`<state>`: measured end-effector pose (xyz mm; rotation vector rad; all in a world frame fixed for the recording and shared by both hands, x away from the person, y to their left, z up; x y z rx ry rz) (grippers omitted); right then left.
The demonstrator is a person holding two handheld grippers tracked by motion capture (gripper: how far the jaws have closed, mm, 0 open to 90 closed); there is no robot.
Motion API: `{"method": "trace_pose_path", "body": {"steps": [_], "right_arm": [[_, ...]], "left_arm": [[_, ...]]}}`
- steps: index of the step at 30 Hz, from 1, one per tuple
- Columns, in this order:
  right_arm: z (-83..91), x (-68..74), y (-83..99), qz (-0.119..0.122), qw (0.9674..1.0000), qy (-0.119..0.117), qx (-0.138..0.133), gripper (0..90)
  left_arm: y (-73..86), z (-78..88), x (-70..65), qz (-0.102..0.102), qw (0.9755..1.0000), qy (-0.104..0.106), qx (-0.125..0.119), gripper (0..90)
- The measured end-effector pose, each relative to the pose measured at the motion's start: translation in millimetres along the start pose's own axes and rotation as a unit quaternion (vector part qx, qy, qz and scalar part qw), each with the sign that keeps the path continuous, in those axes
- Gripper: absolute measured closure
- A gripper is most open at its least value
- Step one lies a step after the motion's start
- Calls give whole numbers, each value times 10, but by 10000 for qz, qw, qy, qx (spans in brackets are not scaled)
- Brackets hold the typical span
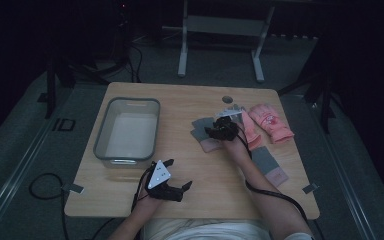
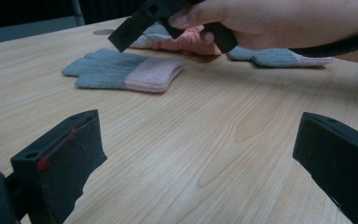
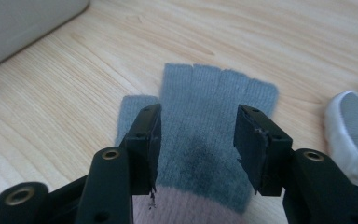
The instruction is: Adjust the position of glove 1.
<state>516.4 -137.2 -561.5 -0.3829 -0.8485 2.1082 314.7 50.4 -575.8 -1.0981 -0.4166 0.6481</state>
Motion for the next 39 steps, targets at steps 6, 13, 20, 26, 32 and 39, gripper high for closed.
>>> {"method": "trace_pose_path", "body": {"steps": [6,13,20,26,32,39], "right_arm": [[-105,-6,-16,95,9997,101,185,524],[-211,-17,45,327,9988,136,351,584],[-256,-4,73,219,9988,153,404,610],[-266,15,81,137,9992,252,267,789],[-253,47,44,122,9986,329,402,853],[-41,109,19,-181,9979,519,330,857]], "left_arm": [[0,2,0,-7,10000,8,-6,12],[1,-1,-3,-12,10000,15,6,12],[2,-1,-6,-24,10000,-6,19,12],[3,0,-5,-11,10000,18,27,12],[3,2,-5,-19,10000,13,23,12],[3,2,-2,-1,10000,18,29,12]]}}
Point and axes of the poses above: each handheld gripper's, and its own axes: z roughly backward along the jaws, y roughly out of its underside, x roughly to its left, the point moved 5 cm from there along -z, roughly forward along the jaws, and after that the axes turned 6 degrees about x, right-handed, at the moved point
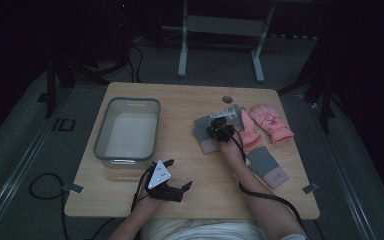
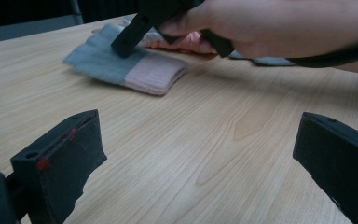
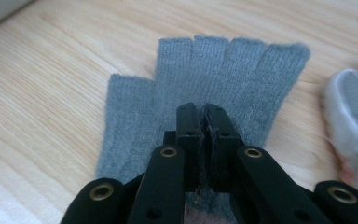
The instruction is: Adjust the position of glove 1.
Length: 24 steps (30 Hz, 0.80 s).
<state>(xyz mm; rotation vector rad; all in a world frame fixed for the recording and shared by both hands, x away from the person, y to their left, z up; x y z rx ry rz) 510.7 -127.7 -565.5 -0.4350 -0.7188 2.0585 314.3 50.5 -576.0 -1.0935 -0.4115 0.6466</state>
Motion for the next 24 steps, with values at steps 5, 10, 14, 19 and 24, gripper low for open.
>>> {"method": "trace_pose_path", "body": {"steps": [5,10,14,19,24], "right_arm": [[264,59,23,-334,9993,53,-183,857],[658,177,58,-460,9975,142,-520,857],[914,301,140,-477,9960,190,-728,857],[1075,445,371,-724,9948,60,-713,858],[1191,485,641,-1235,9889,112,-814,858]], "left_arm": [[0,1,-4,-38,10000,-25,-2,12],[1,3,-6,-54,10000,-22,0,12],[1,2,-13,-88,10000,-36,9,12],[1,0,-14,-96,9999,-37,14,12],[1,4,-10,-73,10000,-41,2,12]]}}
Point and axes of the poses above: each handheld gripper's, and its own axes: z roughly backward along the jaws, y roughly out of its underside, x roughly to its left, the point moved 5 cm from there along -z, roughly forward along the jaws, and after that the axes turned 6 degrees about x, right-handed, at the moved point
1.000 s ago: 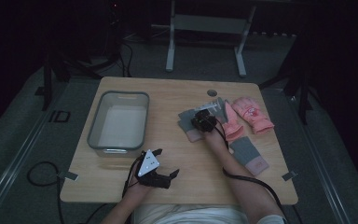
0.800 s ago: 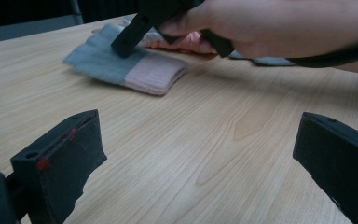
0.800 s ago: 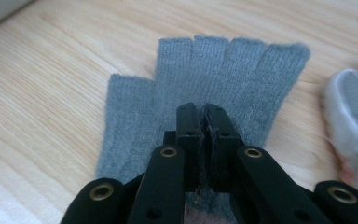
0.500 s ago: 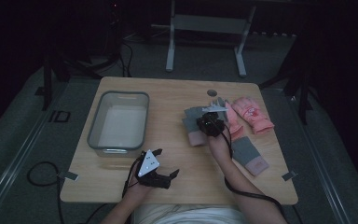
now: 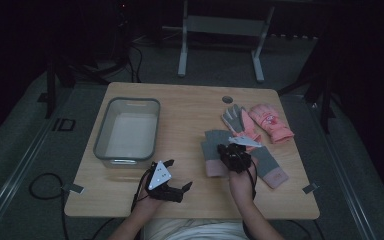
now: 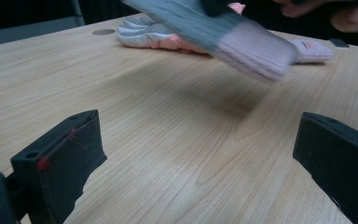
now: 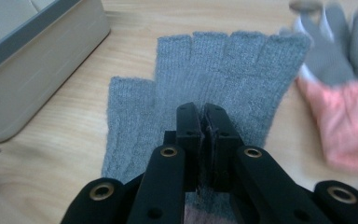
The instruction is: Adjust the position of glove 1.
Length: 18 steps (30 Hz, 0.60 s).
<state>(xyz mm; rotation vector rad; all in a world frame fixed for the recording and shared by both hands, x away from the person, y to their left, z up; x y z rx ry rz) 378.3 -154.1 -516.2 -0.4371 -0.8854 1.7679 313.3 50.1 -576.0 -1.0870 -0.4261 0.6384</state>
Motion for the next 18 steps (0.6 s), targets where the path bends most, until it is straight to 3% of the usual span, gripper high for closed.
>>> {"method": "trace_pose_path", "body": {"steps": [6,12,18], "right_arm": [[54,-28,282,-191,9996,89,168,857],[-94,-37,503,-515,9978,104,400,857],[-223,-13,574,-646,9966,74,505,856]], "left_arm": [[0,-3,-2,-12,10000,3,15,12],[0,2,3,17,10000,-8,-8,12],[0,4,6,35,10000,-5,-31,12]]}}
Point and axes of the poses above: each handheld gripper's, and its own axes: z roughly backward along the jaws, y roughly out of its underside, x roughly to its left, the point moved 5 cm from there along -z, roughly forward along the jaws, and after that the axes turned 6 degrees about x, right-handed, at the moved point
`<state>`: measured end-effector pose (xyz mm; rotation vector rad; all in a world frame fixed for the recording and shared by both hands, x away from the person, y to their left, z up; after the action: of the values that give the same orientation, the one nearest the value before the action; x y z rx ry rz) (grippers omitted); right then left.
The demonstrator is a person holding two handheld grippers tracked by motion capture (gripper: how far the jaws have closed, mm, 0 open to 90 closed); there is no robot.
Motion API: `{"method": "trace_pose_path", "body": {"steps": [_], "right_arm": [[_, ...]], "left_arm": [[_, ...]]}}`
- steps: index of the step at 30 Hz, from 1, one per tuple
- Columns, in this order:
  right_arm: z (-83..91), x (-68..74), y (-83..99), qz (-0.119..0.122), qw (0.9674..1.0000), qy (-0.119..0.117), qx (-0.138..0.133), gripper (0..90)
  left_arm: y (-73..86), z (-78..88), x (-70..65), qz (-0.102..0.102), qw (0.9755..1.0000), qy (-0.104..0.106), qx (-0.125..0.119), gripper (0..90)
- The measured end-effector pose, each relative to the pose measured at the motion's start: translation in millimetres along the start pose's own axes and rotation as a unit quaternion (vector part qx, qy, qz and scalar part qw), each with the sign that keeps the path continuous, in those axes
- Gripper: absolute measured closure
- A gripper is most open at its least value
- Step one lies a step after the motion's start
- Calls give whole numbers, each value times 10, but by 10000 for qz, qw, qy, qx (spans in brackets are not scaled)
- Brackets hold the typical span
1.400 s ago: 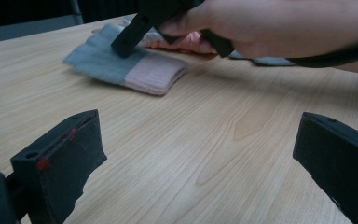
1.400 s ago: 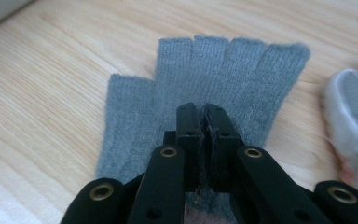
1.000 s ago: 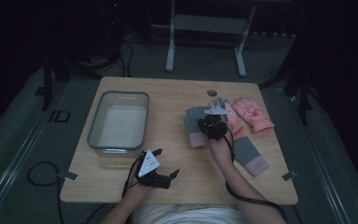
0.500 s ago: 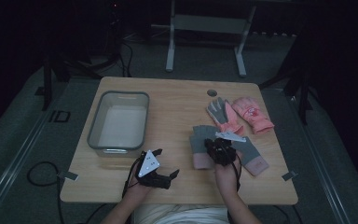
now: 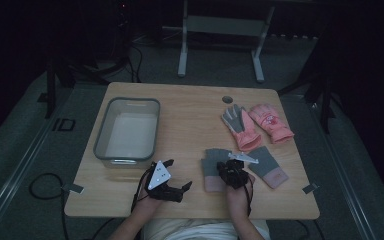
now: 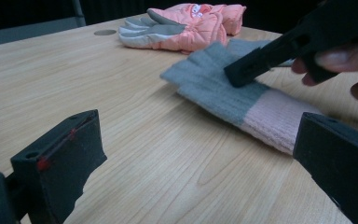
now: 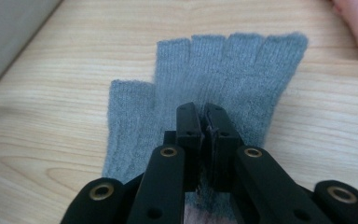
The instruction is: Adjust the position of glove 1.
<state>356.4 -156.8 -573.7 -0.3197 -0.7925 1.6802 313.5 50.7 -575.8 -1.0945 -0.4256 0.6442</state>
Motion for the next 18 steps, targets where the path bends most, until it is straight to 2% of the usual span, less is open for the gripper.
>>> {"method": "trace_pose_path", "body": {"steps": [5,7,10,11,15,17,18], "right_arm": [[-120,-28,45,-115,9999,84,55,837],[-136,-29,55,-85,9999,138,-23,828],[-139,-32,54,-169,9998,118,-57,794],[-124,-26,45,-147,9998,150,-75,757],[-31,-40,-31,66,9997,104,-209,732],[31,-84,-110,270,9992,-171,-226,716],[70,-133,-160,391,9987,-173,-285,711]], "left_arm": [[0,-1,-1,-5,10000,2,5,12],[0,-1,-1,4,10000,2,8,12],[0,-1,-1,-9,10000,6,9,12],[0,-1,-2,-9,10000,6,9,12],[0,-4,-6,-26,10000,15,25,12],[0,-4,-7,-36,10000,14,29,12],[0,-4,-7,-39,10000,14,34,12]]}}
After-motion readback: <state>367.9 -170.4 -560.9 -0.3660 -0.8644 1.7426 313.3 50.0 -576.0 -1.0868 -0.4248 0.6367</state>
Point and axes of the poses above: each handheld gripper's, and its own axes: z roughly backward along the jaws, y roughly out of its underside, x roughly to its left, the point moved 5 cm from there along -z, roughly forward along the jaws, and after that the axes turned 6 degrees about x, right-handed, at the moved point
